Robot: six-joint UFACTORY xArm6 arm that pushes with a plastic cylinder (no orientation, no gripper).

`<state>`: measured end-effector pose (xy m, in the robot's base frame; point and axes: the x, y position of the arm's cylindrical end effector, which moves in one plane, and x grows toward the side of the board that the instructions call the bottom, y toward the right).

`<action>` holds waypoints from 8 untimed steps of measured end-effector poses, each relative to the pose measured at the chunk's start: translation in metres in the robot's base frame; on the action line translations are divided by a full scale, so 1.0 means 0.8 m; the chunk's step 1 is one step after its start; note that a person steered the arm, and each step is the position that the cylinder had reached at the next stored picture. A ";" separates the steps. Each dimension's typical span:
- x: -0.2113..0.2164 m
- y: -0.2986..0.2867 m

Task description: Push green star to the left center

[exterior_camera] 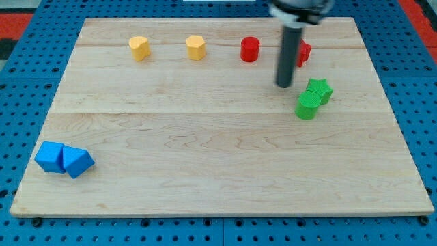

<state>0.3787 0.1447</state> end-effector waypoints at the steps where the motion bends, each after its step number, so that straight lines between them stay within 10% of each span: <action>1: 0.000 0.107; 3: 0.068 0.199; 8: 0.001 -0.150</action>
<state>0.3793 0.0246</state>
